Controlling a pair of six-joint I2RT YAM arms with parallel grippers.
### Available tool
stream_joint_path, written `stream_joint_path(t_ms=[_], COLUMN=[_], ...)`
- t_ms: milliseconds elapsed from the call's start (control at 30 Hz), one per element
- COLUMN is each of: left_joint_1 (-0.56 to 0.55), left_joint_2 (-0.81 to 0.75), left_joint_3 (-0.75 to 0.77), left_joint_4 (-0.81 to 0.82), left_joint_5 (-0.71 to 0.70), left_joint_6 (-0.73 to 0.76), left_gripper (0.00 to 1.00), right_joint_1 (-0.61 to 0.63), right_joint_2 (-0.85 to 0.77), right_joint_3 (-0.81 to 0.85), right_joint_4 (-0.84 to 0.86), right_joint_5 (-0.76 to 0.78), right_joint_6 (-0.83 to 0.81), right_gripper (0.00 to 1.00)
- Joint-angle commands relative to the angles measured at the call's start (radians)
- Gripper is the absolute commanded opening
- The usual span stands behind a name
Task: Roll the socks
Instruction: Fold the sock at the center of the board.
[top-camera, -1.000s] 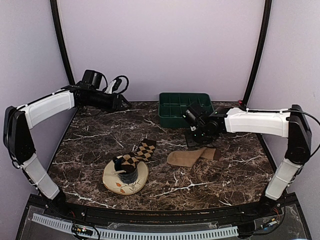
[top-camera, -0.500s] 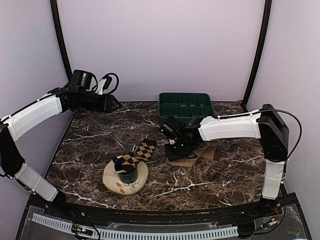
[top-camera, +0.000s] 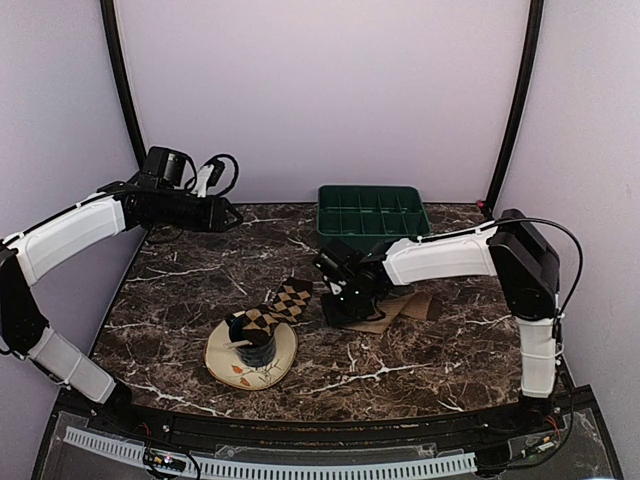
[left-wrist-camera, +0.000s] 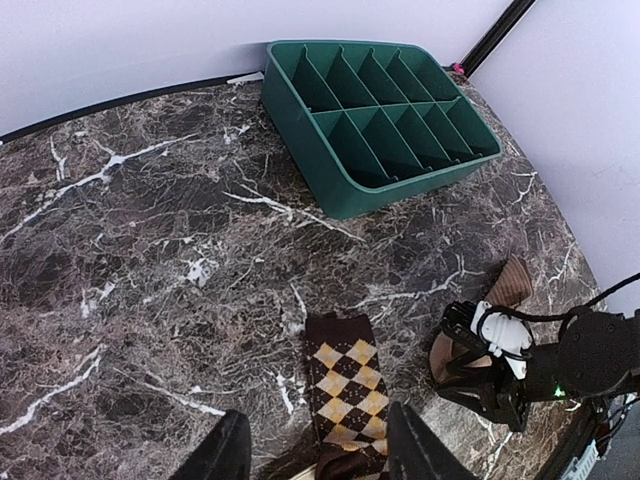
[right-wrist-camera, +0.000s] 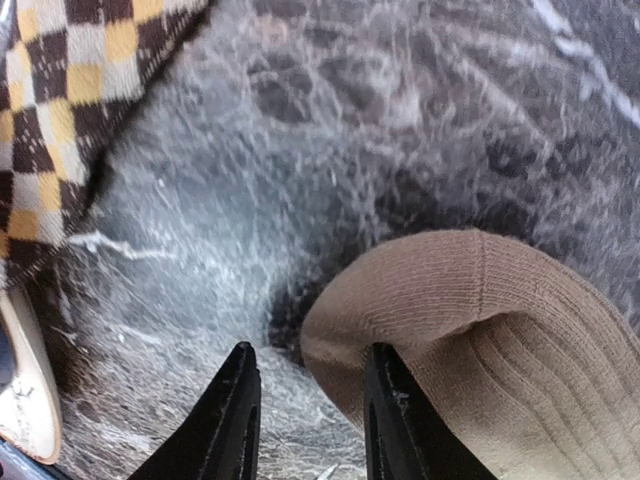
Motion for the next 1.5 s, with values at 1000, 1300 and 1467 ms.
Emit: stream_joint_path(t_ms=[1000,1300,1467], left_joint_1=[-0.007,-0.006,-0.007], left_joint_2=[0.008,-0.073,-0.114], left_joint_3=[-0.002,-0.089,-0.158], left_joint_4=[0.030,0.063,0.078], left_joint_5=[-0.069,-0.121,-0.138], left_joint_6=[0.028,0.014,0.002], left_gripper=[0.47,0.47,0.47], right_joint_1=[-0.157,-0.051,0.037], right_joint_2=[0.139,-0.111,-0.173], right_joint_3=[0.295,-0.048,-0.126], right_joint_4=[0.057,0.189,0.192], right_joint_5=[-0.120,-0.079,-0.004], right_joint_6=[-0.149,-0.018,0.033], right_gripper=[0.32,0.41,0.39])
